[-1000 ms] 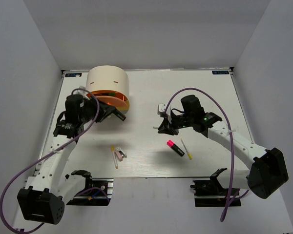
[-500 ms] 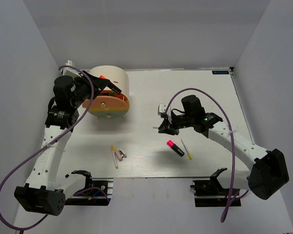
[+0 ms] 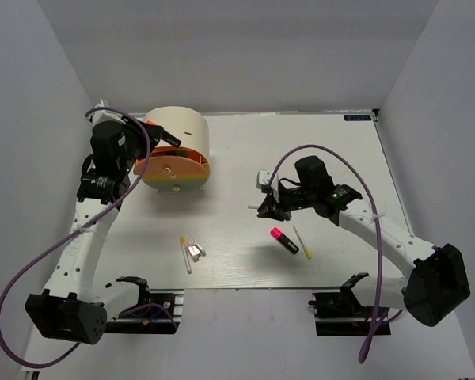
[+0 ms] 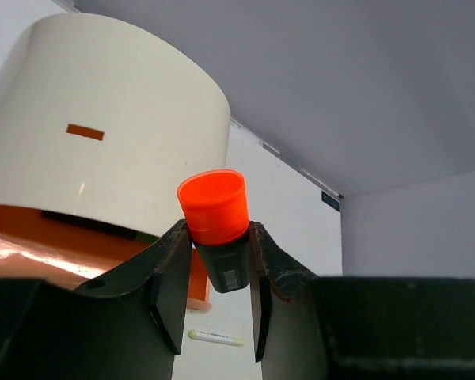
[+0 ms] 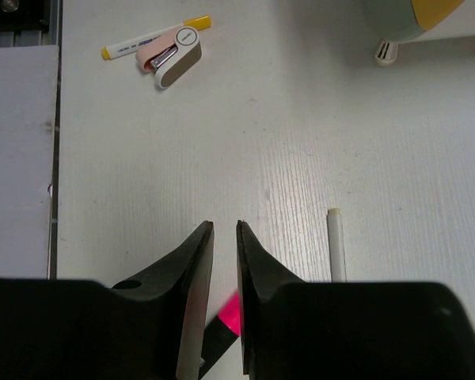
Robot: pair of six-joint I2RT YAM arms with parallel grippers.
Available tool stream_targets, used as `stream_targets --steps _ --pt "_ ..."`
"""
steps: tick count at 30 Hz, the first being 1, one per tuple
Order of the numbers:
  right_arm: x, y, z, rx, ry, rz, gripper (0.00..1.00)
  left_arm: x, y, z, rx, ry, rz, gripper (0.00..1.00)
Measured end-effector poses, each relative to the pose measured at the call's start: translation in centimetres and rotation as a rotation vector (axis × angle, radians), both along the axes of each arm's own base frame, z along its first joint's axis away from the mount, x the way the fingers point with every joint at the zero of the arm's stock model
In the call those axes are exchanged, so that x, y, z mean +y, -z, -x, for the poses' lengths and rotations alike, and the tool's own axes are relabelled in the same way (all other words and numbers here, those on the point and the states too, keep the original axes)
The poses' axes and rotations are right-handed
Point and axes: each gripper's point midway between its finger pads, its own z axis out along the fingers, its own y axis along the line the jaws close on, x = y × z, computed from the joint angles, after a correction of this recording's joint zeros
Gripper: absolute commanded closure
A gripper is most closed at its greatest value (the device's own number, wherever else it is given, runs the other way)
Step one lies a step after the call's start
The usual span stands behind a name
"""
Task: Sort the stationery into containers
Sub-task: Place the pen in the storage box.
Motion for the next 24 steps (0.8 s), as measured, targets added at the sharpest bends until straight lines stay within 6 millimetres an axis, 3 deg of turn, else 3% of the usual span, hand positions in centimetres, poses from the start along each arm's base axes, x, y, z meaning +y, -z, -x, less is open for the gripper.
stream_targets --steps 9,11,14,15,17,18,21,24 --pt "0.0 0.1 0.0 0.003 0.001 0.002 0.76 0.9 2.6 -0.1 0.046 -0.032 -0.066 0.91" --pt "-0.1 0.1 0.0 0.002 0.004 0.003 0.76 1.0 3.0 -0.1 0.056 -0.036 -0.073 0.87" --pt "-0.1 0.1 0.0 0.002 0.005 0.004 0.74 1.2 3.5 0.0 0.068 -0.042 -0.087 0.74" --pt "-0.1 0.1 0.0 0.002 0.005 0.004 0.74 1.3 3.7 0.0 0.074 -0.045 -0.093 0.61" --pt "-0.1 0.1 -0.1 0.002 0.006 0.004 0.73 1.5 3.9 0.1 0.083 -0.047 -0.103 0.51" --pt "-0.1 0.2 -0.1 0.002 0.007 0.004 0.71 1.5 4.1 0.2 0.088 -0.047 -0.11 0.4" --pt "-0.2 0.2 -0.2 0.0 0.012 0.008 0.67 1.6 4.4 0.3 0.1 -0.045 -0.122 0.25" --pt "-0.2 0.3 -0.3 0.001 0.024 0.013 0.63 1.6 4.5 0.4 0.107 -0.045 -0.124 0.16"
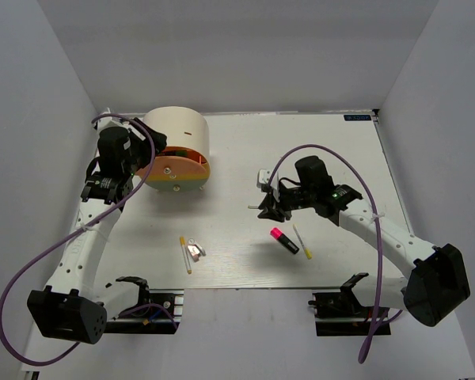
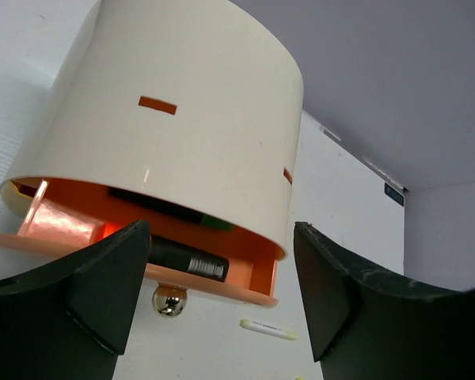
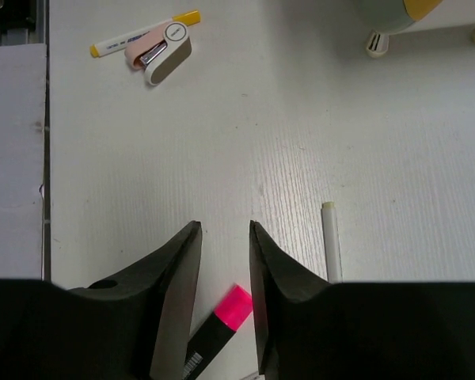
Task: Sort the stationery into containers
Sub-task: Pick up the pen from the center of the board.
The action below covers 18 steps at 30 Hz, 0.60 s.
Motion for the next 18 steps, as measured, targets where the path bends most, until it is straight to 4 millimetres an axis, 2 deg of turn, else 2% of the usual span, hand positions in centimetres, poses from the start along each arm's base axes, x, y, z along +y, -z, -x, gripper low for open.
stream_targets --steps 5,7,10,11,13,14,15,17,18 --pt "-0.2 0.1 -0.6 0.005 0.042 0.011 0.57 0.0 0.2 0.1 0.008 0.0 -0.001 0.16" --pt "-0.3 0.2 -1.2 0.008 0.074 0.013 0.6 0.0 0.0 0.1 0.006 0.001 -0.004 0.16" --pt "-0.8 0.7 -2.0 0.019 0.117 0.032 0.87 0.2 -0.8 0.2 -0.001 -0.002 -0.013 0.19" --pt "-1.0 1.0 -2.2 0.025 0.126 0.041 0.96 0.3 -1.5 0.3 -0.012 -0.005 -0.018 0.26" --pt "-1.3 1.8 -2.5 0.047 0.141 0.071 0.96 0.5 -3.3 0.5 -0.041 -0.01 -0.03 0.37" --pt "-1.6 2.3 -2.6 0.055 0.14 0.091 0.95 0.7 -4.5 0.7 -0.065 -0.012 -0.036 0.51" --pt "-1.8 2.8 -2.5 0.066 0.14 0.112 0.87 0.8 -5.7 1.0 -0.089 -0.013 -0.04 0.58" --pt "-2.5 4.3 -2.0 0.1 0.136 0.168 0.73 1.1 -7.7 2.0 -0.136 -0.013 -0.054 0.67" --pt "-2.8 4.9 -1.7 0.117 0.135 0.196 0.61 1.1 -8.4 2.7 -0.155 -0.009 -0.057 0.67"
